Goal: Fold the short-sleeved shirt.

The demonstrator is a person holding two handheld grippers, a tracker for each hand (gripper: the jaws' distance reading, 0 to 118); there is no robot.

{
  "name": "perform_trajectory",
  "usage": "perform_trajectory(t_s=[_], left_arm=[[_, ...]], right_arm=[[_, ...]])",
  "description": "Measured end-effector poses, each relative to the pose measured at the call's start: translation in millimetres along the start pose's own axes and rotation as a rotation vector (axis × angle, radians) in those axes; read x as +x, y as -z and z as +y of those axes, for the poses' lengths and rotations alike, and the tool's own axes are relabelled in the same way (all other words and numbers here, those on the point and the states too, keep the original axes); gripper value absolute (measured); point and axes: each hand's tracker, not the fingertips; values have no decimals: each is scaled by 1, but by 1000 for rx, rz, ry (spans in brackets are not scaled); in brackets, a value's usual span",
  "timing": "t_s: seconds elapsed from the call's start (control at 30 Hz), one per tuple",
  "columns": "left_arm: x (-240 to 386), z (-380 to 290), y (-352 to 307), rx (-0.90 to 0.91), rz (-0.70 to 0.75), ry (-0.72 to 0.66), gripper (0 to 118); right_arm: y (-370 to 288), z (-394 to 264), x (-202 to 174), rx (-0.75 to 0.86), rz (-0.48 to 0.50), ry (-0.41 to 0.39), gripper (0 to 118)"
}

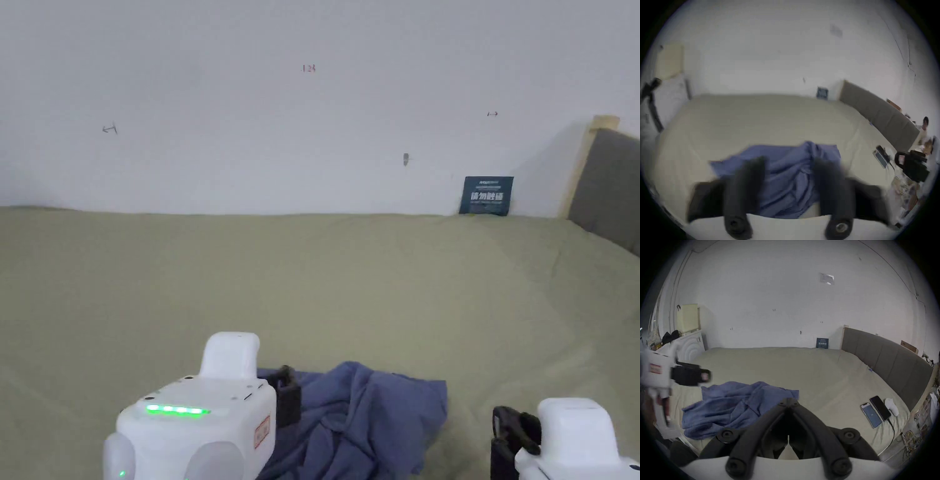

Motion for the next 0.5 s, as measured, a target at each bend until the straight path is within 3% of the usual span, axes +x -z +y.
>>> perform_trajectory(t_s=[0.03, 0.23, 0.4, 0.5], left_arm=[[-8, -2, -28, 58, 73, 2, 0], [-67, -23, -132, 146, 229, -58, 0], [-108, -24, -144, 113, 267, -84, 0], [-134, -28, -124, 0, 226, -94, 0]], right_arm=[[-5, 1, -4, 9, 1, 1, 0], [-27, 0, -27, 55, 47, -2, 0], [-26, 0, -46, 55, 81, -13, 0], [-24, -1, -54, 53, 96, -23, 0]])
